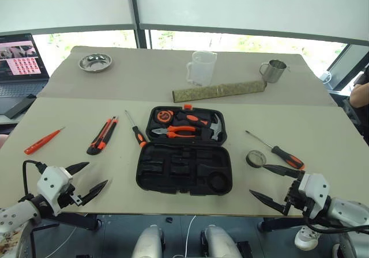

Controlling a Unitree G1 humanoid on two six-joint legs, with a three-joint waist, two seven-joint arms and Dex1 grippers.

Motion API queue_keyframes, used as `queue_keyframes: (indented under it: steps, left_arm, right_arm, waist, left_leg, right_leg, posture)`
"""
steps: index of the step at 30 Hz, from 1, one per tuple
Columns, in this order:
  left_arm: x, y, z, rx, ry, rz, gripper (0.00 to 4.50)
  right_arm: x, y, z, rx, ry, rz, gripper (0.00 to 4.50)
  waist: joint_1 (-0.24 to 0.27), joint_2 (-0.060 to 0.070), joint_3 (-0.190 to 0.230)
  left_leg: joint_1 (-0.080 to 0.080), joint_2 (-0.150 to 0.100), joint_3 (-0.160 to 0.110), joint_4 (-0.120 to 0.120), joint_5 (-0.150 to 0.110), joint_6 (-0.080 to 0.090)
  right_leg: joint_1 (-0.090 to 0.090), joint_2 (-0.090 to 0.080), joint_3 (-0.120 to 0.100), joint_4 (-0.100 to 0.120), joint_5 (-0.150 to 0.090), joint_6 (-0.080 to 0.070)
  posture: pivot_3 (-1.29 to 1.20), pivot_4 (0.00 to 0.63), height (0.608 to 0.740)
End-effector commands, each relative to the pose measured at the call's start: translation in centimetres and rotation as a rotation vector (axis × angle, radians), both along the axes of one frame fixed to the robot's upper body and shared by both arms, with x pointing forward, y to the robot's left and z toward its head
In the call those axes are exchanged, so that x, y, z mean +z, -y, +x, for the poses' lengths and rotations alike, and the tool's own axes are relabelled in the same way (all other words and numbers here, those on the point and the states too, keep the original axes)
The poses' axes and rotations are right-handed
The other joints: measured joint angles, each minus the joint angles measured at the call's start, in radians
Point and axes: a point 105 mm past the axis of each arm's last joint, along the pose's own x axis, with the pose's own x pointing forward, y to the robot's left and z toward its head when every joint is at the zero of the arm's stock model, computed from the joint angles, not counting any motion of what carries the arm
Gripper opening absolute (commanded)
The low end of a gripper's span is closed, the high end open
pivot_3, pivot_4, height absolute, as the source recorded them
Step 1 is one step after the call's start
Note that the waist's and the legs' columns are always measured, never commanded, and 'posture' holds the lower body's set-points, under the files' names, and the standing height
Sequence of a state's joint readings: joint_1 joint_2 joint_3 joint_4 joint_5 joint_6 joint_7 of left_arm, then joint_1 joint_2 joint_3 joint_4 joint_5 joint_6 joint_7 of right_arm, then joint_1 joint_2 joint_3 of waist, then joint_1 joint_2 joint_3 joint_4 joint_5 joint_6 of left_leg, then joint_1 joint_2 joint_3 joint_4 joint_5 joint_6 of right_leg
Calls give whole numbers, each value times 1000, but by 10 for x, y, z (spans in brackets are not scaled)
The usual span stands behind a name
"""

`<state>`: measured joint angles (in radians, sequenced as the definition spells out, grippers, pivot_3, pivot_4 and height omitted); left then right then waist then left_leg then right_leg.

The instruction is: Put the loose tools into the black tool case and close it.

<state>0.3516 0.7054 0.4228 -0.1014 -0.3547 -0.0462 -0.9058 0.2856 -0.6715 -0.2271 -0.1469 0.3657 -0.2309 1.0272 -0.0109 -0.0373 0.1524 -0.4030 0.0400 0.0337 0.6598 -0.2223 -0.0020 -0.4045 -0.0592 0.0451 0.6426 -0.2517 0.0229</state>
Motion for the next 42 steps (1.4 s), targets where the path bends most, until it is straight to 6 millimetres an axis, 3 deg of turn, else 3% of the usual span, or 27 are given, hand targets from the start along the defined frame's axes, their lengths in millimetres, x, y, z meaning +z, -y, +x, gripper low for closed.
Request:
queue_keyframes:
  steps: [1, 6, 9, 13, 16, 18, 21, 23, 27, 32, 35, 42]
  left_arm:
    - [15, -12, 0, 54, 52, -14, 4394]
    - [23, -35, -21, 208, 57, -133, 4394]
    - [18, -53, -37, 331, 6, -208, 4394]
    - [-1, -94, -63, 649, -105, -274, 4394]
    - [-3, -100, -67, 709, -192, -229, 4394]
    - [18, -93, -54, 687, -172, -301, 4394]
    - [62, -61, -24, 530, -162, -443, 4394]
    - [68, -50, -18, 496, -208, -456, 4394]
    - [68, -5, 16, 452, -341, -441, 4394]
    - [63, 31, 66, 515, -356, -518, 4394]
    - [53, 57, 87, 507, -423, -544, 4394]
    - [37, 79, 126, 561, -509, -548, 4394]
  right_arm:
    - [11, -5, 1, 38, 72, 11, 4500]
    - [40, -23, 9, 72, 220, 155, 4500]
    - [62, -31, 13, 70, 255, 287, 4500]
    - [85, -45, 17, 78, 365, 363, 4500]
    - [92, -50, 18, 80, 399, 390, 4500]
    - [93, -50, 18, 83, 400, 394, 4500]
    - [90, -51, 17, 97, 389, 384, 4500]
    - [89, -51, 16, 110, 384, 374, 4500]
    - [84, -48, 11, 127, 361, 330, 4500]
    - [80, -42, 8, 121, 339, 293, 4500]
    - [78, -43, 5, 129, 327, 278, 4500]
    - [71, -45, -1, 120, 305, 271, 4500]
  waist:
    - [0, 0, 0]
    - [-7, -1, 0]
    - [-9, -1, 0]
    - [-2, -2, -1]
    - [3, -3, -1]
    - [11, -4, -2]
    - [21, -5, -2]
    - [22, -5, -2]
    - [10, -1, -1]
    - [11, -2, -1]
    - [9, -3, -1]
    - [-1, -3, -2]
  left_leg:
    - [0, 0, 0, 0, 0, 0]
    - [1, 3, 0, 0, 0, 0]
    - [2, 4, 1, 0, -1, -1]
    - [3, 4, 1, 0, -1, -1]
    - [3, 4, 1, 0, -1, -1]
    - [3, 3, 1, 0, -1, -1]
    - [3, 4, 1, 1, -1, -1]
    - [5, 6, 1, 1, -1, -2]
    - [5, 5, 0, 1, -1, -2]
    - [5, 4, -3, 1, -1, -1]
    - [5, 1, -4, 1, -1, -2]
    - [3, -4, -5, 0, -1, -2]
  right_leg:
    - [0, 0, 0, 0, 0, 0]
    - [0, 2, 0, 0, 0, -1]
    - [0, 2, 1, 1, -1, -1]
    - [0, 2, 0, 2, -2, 1]
    - [0, 2, 0, 2, -5, 6]
    - [0, 1, 0, 3, -5, 5]
    - [0, 0, -2, 4, -4, 3]
    - [0, 0, -4, 4, -5, 1]
    - [2, 0, 1, 5, -2, -2]
    - [2, 2, 1, 6, -1, -1]
    - [2, 2, 1, 6, -1, -1]
    - [2, 1, 1, 7, 0, -1]
  posture:
    - [0, 150, 740]
    - [0, 150, 740]
    - [0, 150, 740]
    - [0, 150, 740]
    - [0, 150, 740]
    - [0, 150, 740]
    - [0, 150, 740]
    - [0, 150, 740]
    - [0, 150, 740]
    - [0, 150, 740]
    - [0, 150, 740]
    - [0, 150, 740]
